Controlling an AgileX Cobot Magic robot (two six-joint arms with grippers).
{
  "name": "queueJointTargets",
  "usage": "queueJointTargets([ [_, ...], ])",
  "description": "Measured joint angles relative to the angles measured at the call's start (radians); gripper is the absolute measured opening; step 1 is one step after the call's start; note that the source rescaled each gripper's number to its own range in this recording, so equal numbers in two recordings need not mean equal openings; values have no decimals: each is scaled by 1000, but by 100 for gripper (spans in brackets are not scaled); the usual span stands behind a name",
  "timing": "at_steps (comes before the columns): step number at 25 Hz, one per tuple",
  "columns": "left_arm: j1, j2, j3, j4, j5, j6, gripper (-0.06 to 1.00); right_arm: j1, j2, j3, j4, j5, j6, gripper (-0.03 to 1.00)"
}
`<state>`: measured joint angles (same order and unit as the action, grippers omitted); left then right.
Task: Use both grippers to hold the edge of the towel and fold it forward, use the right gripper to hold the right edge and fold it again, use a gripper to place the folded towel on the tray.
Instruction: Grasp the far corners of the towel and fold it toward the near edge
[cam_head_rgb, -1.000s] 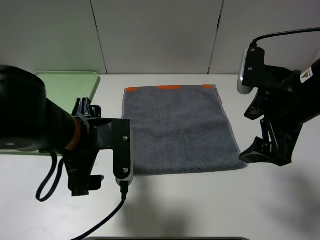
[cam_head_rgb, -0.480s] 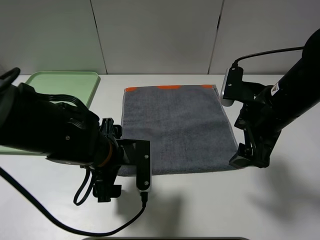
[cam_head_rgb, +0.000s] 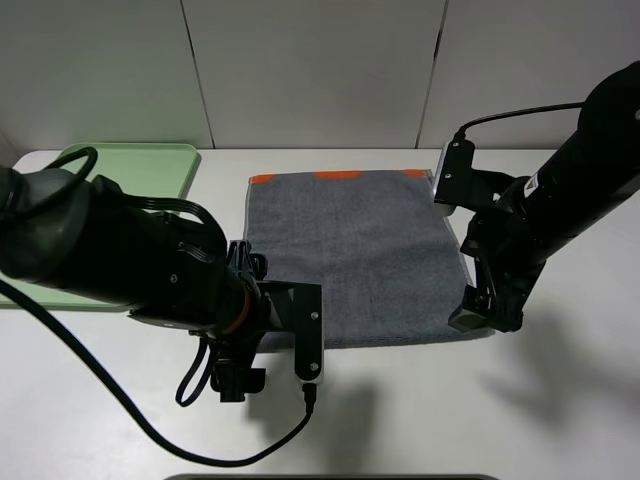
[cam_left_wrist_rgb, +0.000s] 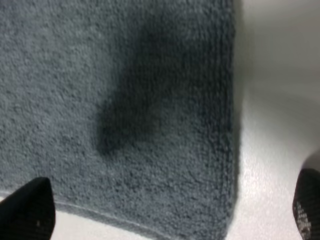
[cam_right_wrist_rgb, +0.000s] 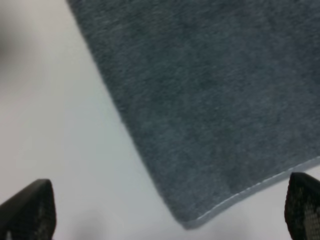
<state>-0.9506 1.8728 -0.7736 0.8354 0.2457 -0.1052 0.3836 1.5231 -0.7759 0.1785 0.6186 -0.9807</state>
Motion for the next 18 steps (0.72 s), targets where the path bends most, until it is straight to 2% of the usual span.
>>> queueJointTargets([
  [9, 0, 22, -10, 7, -3, 1, 96, 0, 1, 25, -51, -72, -18, 100],
  [18, 0, 22, -14, 10, -13, 1, 95, 0, 2, 197, -66, -296, -69, 100],
])
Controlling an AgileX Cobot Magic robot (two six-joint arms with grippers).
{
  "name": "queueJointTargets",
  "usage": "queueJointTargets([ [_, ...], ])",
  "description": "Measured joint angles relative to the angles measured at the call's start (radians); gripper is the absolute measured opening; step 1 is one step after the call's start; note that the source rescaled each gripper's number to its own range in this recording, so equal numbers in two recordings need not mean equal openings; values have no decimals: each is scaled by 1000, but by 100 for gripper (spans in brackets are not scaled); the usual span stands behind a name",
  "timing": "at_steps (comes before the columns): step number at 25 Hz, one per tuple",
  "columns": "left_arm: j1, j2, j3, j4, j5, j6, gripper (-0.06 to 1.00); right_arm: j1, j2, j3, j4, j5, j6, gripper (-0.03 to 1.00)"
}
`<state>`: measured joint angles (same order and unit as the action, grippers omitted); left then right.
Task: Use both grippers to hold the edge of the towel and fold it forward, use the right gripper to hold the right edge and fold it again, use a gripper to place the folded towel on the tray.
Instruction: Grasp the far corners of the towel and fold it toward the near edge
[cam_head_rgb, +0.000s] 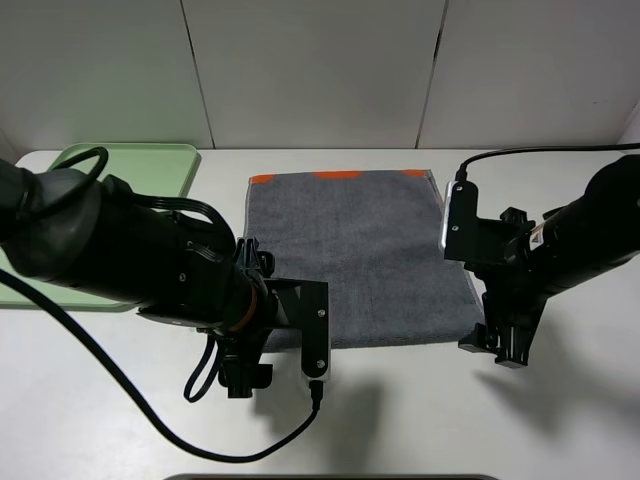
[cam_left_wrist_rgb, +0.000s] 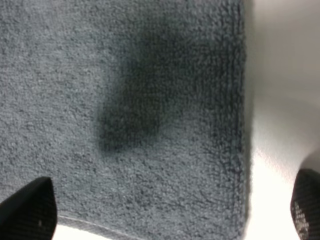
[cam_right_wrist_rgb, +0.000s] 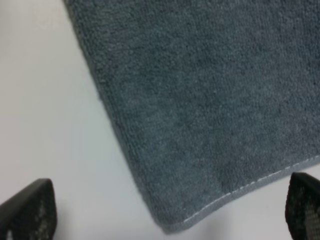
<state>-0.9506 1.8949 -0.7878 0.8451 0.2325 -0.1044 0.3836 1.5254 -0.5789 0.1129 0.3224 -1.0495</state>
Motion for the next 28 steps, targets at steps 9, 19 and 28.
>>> queueJointTargets([
  [9, 0, 0, 0, 2, -7, 0, 95, 0, 52, 38, 1, -133, 21, 100],
  [19, 0, 1, -1, 5, -12, 0, 95, 0, 217, 36, 5, -186, 28, 100],
  [28, 0, 1, -1, 6, -16, -2, 92, 0, 238, 29, 16, -244, 37, 100],
])
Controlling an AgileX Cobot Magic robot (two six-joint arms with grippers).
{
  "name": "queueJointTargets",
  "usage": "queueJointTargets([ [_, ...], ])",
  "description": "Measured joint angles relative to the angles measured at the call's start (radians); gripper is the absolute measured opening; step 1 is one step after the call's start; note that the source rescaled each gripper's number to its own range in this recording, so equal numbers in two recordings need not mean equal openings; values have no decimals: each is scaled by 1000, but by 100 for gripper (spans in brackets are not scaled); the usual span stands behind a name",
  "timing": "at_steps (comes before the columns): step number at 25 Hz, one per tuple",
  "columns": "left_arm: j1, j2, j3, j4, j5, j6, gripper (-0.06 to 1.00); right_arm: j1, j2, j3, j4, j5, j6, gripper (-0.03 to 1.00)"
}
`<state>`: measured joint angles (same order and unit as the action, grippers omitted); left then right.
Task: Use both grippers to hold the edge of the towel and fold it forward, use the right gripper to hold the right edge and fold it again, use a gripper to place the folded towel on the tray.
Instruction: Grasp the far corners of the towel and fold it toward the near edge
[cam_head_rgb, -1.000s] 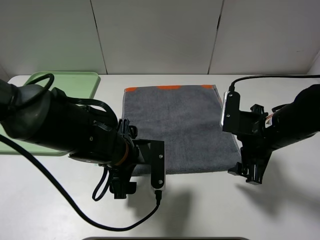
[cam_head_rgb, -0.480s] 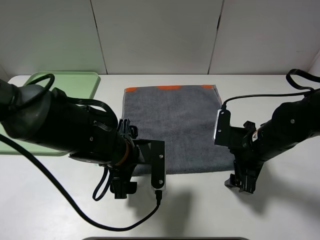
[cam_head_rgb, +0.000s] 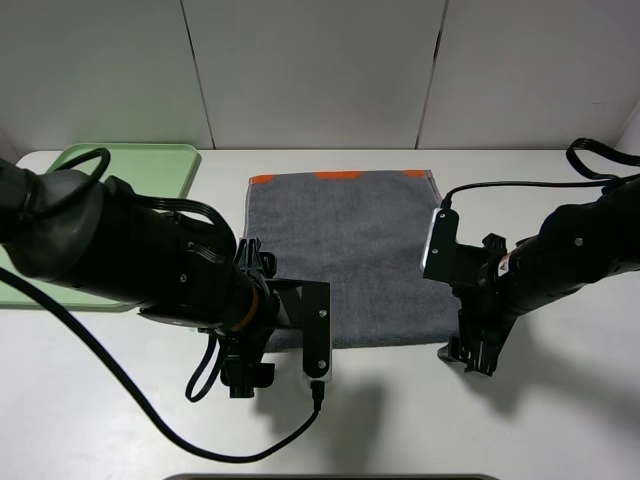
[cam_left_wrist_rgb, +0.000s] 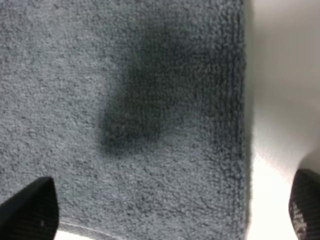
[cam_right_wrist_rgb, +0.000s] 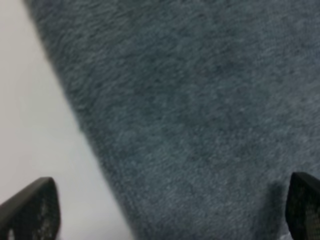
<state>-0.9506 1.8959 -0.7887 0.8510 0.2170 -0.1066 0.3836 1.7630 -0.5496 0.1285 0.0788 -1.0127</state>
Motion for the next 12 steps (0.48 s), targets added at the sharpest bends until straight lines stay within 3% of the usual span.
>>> queueJointTargets([
  [7, 0, 8, 1, -9, -8, -64, 72, 0, 3, 0, 0, -27, 3, 99],
  [12, 0, 15, 1, -13, -18, -85, 53, 0, 8, 0, 1, -24, 5, 78],
])
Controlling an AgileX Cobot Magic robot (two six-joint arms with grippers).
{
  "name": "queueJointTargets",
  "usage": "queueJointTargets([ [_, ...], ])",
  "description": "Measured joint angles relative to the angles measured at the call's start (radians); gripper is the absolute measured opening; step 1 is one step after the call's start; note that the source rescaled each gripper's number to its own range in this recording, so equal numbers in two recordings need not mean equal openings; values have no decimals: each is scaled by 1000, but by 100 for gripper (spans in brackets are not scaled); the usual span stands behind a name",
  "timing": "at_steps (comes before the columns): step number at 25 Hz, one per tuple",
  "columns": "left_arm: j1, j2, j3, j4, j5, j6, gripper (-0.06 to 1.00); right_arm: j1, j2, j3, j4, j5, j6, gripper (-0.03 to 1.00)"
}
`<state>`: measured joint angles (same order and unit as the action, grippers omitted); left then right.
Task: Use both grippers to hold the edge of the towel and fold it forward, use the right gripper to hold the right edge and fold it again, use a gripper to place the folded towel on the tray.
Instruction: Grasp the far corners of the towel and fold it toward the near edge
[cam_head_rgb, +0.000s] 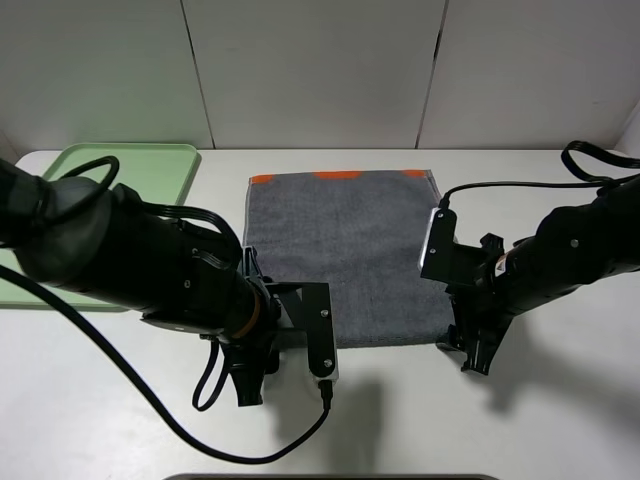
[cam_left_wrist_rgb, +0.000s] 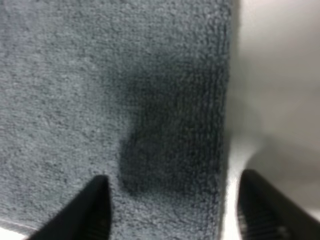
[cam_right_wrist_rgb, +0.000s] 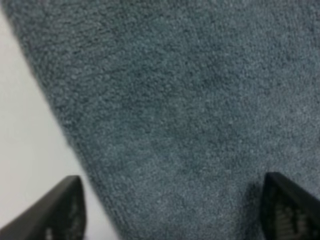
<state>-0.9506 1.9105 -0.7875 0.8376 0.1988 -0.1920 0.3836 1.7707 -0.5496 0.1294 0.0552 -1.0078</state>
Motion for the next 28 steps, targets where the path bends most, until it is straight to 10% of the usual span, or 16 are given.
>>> queueJointTargets([
  [10, 0, 14, 10, 0, -2, -3, 2, 0, 3, 0, -52, 50, 1, 40],
  [17, 0, 14, 10, 0, -2, -3, 0, 0, 4, 0, -86, 73, -7, 2],
  [28, 0, 14, 10, 2, 12, -3, 0, 0, 4, 0, -88, 73, -9, 0],
])
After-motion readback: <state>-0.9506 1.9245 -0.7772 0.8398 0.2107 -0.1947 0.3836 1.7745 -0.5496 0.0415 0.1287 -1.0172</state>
